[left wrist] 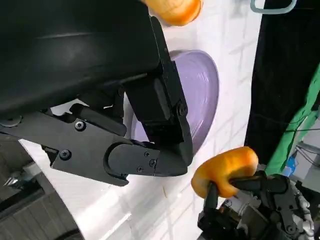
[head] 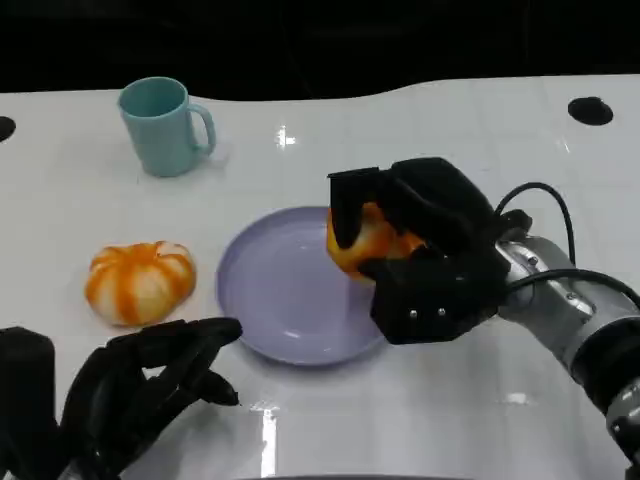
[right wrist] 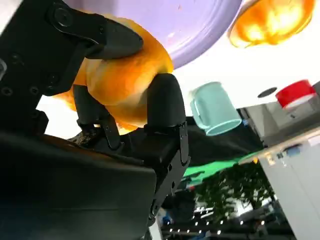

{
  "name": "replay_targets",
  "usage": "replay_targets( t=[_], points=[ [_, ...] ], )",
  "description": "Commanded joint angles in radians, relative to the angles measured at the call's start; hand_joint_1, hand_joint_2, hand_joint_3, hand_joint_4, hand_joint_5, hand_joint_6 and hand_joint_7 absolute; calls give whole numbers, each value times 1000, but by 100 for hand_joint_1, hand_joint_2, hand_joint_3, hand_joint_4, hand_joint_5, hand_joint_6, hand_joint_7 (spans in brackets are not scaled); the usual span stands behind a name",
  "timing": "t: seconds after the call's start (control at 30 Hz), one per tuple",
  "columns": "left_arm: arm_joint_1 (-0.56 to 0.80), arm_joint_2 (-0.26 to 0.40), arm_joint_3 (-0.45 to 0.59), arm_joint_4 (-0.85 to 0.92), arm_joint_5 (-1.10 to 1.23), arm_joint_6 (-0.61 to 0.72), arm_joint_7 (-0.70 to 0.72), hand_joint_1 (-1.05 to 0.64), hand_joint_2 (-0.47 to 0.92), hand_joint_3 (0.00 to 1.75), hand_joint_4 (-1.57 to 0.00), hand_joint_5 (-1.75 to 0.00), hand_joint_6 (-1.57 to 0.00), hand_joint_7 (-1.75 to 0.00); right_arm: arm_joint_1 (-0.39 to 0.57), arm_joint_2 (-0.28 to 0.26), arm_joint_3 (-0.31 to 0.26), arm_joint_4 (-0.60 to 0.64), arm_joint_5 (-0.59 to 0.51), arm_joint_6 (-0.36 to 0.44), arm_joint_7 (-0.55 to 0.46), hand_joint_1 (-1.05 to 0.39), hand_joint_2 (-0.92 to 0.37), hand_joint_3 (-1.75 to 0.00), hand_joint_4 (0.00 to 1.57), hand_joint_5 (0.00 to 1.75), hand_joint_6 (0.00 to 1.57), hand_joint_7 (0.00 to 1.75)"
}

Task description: Grasp the bread from the table and place it into the plate.

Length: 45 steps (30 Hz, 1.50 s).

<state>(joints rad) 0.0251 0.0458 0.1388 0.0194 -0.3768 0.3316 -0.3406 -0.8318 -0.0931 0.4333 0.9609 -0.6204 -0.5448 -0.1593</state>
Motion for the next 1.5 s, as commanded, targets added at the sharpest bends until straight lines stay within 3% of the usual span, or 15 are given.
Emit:
replay_targets(
  t=[0.03, 0.07, 0.1, 0.13, 0.17, 0.27, 0.37, 0.6, 0.9, 1.2, 1.4, 1.47, 1.5],
  points=[
    [12, 13, -3, -24, 7, 2, 14, -45, 92, 35, -67, -157, -128, -2, -8, -2, 1, -22, 22, 13, 56, -13, -59, -72, 86, 125, 92, 54],
    [14, 12, -4, -25, 8, -1, 15, -45, 92, 35, -67, -157, -128, -2, -3, -5, 2, -30, 25, 12, 77, -13, -66, -57, 86, 114, 97, 35],
    [15, 12, -5, -26, 9, -4, 15, -46, 92, 35, -67, -157, -129, -2, 0, -7, 3, -35, 27, 11, 91, -16, -75, -38, 73, 110, 88, 15],
    [16, 9, -4, -27, 7, -4, 17, -46, 92, 35, -67, -157, -129, -2, 3, -13, 7, -44, 29, 10, 122, -17, -79, -28, 68, 110, 85, 8],
    [16, 8, -3, -28, 5, -3, 18, -46, 92, 34, -67, -157, -129, -2, 5, -18, 11, -55, 32, 15, 156, -25, -85, -19, 45, 82, 69, 4],
    [22, 3, -3, -34, -1, 1, 19, -45, 92, 33, -67, -157, -128, -2, 14, -38, 29, -95, 22, 31, 226, -41, -91, -12, 30, 31, 47, 0],
    [30, -2, -3, -45, -4, 4, 21, -45, 92, 32, -67, -157, -128, -3, 28, -56, 42, -140, 19, 47, 272, -53, -92, -16, 20, 18, 36, 0],
    [46, -4, -14, -70, -3, 6, 27, -44, 92, 34, -67, -156, -127, -4, 85, -94, 31, -264, 42, 82, 352, -60, -92, -19, 17, 16, 33, 0],
    [45, -4, -12, -69, -8, 10, 24, -44, 92, 35, -68, -155, -126, -6, 150, -136, 12, -395, 65, 131, 413, -55, -92, -19, 24, 19, 35, 1],
    [48, -13, -17, -76, -4, 15, 40, -44, 92, 36, -67, -155, -125, -9, 246, -202, -37, -510, 95, 69, 370, -53, -92, -16, 39, 26, 46, 5],
    [45, -11, -25, -77, -1, 16, 43, -44, 92, 35, -66, -156, -123, -11, 373, -253, -100, -673, 139, 65, 372, -47, -92, -14, 50, 31, 55, 8],
    [44, -11, -25, -75, -4, 14, 40, -43, 92, 35, -64, -158, -86, -81, 428, -255, -125, -716, 162, 51, 354, -43, -92, -10, 59, 37, 62, 11],
    [44, -12, -25, -75, -6, 15, 39, -43, 92, 35, -64, -159, -79, -94, 450, -253, -136, -731, 177, 47, 350, -41, -92, -9, 63, 40, 65, 12]
  ],
)
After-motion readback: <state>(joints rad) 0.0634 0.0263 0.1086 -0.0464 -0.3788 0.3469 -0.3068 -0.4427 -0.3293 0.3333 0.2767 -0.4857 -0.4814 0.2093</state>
